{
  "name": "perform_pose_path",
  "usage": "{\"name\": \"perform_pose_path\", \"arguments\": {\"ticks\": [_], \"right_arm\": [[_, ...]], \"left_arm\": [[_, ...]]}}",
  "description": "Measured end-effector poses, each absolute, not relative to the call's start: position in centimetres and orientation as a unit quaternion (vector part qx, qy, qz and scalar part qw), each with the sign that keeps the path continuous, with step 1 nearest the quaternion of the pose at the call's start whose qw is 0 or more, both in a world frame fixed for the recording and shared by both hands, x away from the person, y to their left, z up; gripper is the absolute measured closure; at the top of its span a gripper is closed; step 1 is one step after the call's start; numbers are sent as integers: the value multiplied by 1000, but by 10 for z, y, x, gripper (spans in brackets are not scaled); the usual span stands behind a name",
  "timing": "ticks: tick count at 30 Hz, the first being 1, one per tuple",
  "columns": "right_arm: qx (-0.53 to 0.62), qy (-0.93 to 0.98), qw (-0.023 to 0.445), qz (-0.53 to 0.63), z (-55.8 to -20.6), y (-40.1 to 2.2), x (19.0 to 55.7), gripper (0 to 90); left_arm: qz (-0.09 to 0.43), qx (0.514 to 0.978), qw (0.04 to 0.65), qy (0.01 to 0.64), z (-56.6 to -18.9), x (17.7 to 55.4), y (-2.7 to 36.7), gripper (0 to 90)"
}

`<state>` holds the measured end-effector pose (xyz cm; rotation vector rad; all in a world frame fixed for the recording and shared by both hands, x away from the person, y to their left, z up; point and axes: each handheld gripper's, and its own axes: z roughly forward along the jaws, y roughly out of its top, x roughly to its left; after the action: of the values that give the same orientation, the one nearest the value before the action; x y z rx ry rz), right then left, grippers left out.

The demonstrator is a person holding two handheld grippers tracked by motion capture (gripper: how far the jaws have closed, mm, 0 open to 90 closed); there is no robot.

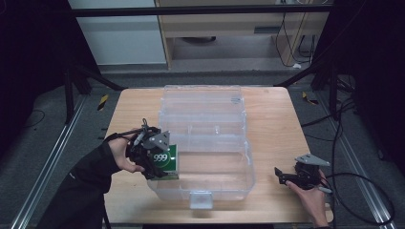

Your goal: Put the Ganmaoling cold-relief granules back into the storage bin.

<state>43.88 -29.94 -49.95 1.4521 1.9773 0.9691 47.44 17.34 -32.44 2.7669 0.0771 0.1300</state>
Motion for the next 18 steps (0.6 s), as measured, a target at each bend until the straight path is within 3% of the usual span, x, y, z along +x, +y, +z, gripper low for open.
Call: {"name": "perform_pose_path", "arguments": {"ticks": [18], "right_arm": [[532, 728, 249, 355, -500, -299, 439, 33]], "left_arm": [[39, 982, 183, 26, -339, 476, 167, 145]]}}
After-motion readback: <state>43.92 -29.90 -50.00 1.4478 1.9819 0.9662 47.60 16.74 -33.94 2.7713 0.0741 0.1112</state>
